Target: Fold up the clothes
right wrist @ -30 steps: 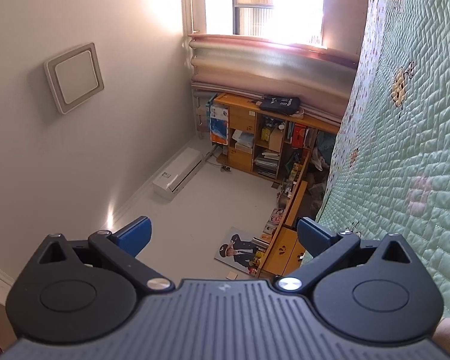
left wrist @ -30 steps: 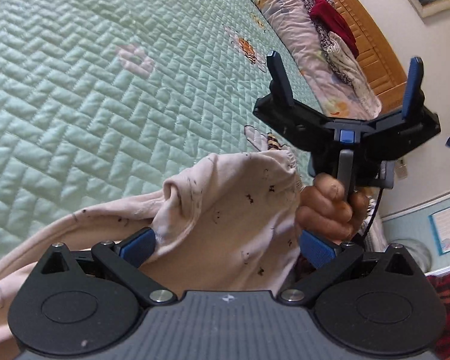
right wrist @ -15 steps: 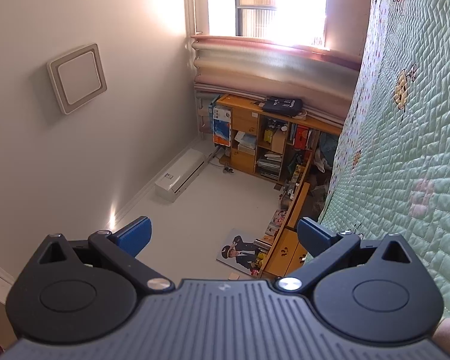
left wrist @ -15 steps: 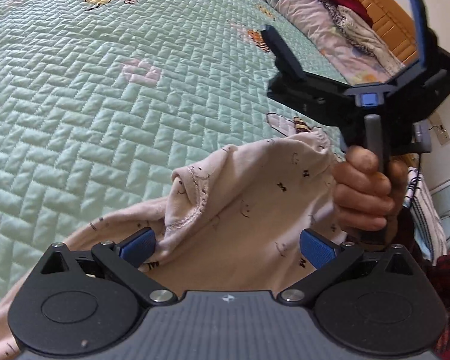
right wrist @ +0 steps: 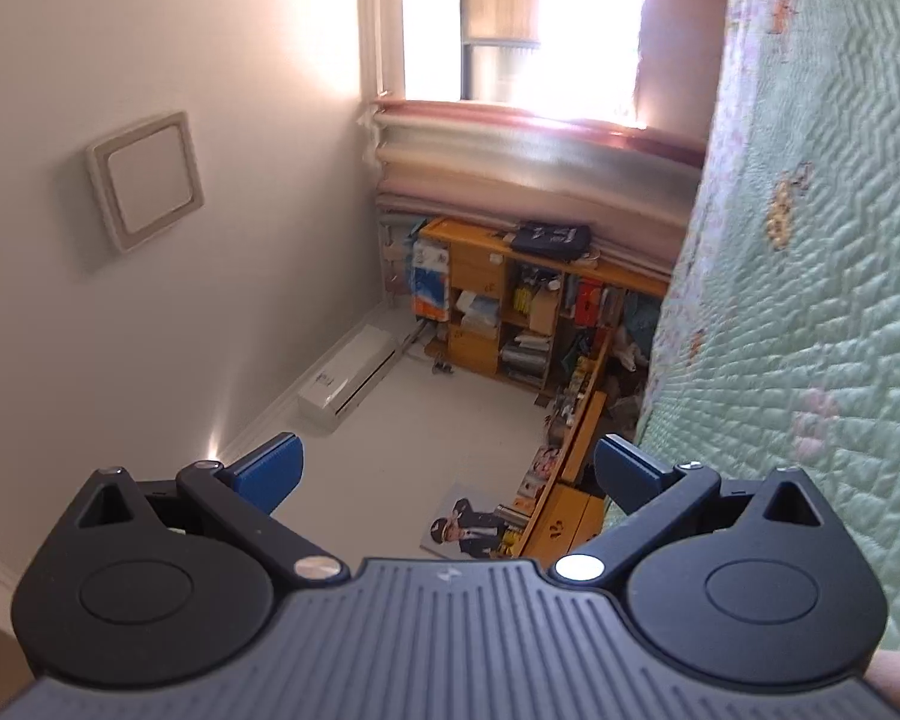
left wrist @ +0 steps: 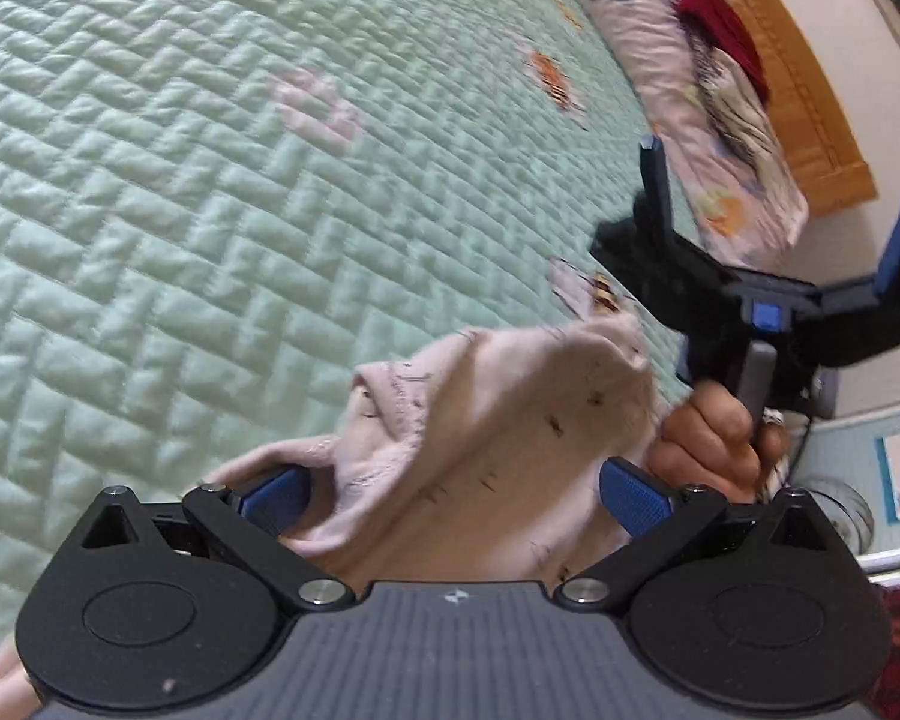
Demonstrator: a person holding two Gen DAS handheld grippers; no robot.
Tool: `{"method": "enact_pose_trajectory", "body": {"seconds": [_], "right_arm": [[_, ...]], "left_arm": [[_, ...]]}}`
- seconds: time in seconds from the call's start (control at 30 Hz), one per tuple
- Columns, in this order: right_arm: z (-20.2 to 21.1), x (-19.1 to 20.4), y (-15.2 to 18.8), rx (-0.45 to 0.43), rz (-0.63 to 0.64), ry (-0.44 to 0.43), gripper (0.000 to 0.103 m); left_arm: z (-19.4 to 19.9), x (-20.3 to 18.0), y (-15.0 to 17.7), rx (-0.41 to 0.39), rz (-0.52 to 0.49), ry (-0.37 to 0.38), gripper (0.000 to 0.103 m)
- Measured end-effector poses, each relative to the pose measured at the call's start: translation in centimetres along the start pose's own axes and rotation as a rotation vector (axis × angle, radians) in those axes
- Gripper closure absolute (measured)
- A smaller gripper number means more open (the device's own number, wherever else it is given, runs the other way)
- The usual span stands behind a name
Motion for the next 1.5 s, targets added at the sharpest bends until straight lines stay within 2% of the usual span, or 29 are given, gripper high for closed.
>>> {"method": "enact_pose_trajectory", "body": {"seconds": [0.13,0.43,0.57,0.63,0.77,0.9,0.97,1.03,1.2,1.33,1.37,1.43,1.5], "right_arm": [[-0.3,-0.9,-0.1,-0.009,0.002,0.047,0.0],[-0.9,-1.2,0.2,-0.007,0.003,0.053,0.0],[-1.2,-1.7,0.3,-0.009,-0.004,0.067,0.0],[-1.5,-1.8,0.7,-0.01,0.037,0.096,0.0],[-2.1,-2.0,1.4,-0.012,0.139,0.165,0.0],[-2.5,-2.0,2.1,-0.016,0.225,0.211,0.0],[-2.6,-2.1,2.4,-0.017,0.251,0.216,0.0],[-2.7,-2.5,2.6,-0.014,0.256,0.232,0.0],[-2.2,-3.8,2.3,-0.031,0.202,0.252,0.0],[-1.8,-4.6,1.9,-0.045,0.169,0.267,0.0],[-1.7,-4.7,1.8,-0.05,0.168,0.268,0.0],[-1.4,-4.5,1.6,-0.06,0.173,0.265,0.0],[-1.2,-4.5,1.5,-0.069,0.175,0.265,0.0]], "left_arm": [[-0.5,0.1,0.1,0.033,0.022,0.05,0.001],[-1.5,0.3,-0.1,0.091,0.084,0.168,0.001],[-1.7,0.8,-1.6,-0.004,0.158,0.266,0.001],[-1.9,0.4,-2.0,-0.055,0.184,0.344,0.001],[-2.9,-0.1,-2.5,-0.126,0.201,0.411,0.001],[-1.7,0.4,-4.0,-0.295,0.258,0.492,0.001],[-1.3,0.9,-4.6,-0.323,0.274,0.503,0.0],[-1.5,1.3,-4.9,-0.319,0.278,0.499,0.001],[-0.9,0.2,-5.3,-0.293,0.162,0.483,0.001],[-0.7,1.8,-5.7,-0.252,0.178,0.474,0.004],[-0.6,2.4,-5.8,-0.253,0.199,0.48,0.008],[-0.3,2.7,-5.9,-0.264,0.21,0.499,0.008],[-0.3,2.7,-5.7,-0.275,0.199,0.485,0.008]]}}
Point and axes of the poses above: each gripper's, at about its wrist camera, not at the fingertips, and z roughly against the way its jaws point, x to its left, y to its underside, the point moved 9 cm from there along -z, roughly the way its jaws point, and after that the axes turned 12 degrees about y, right-handed, at the moved point
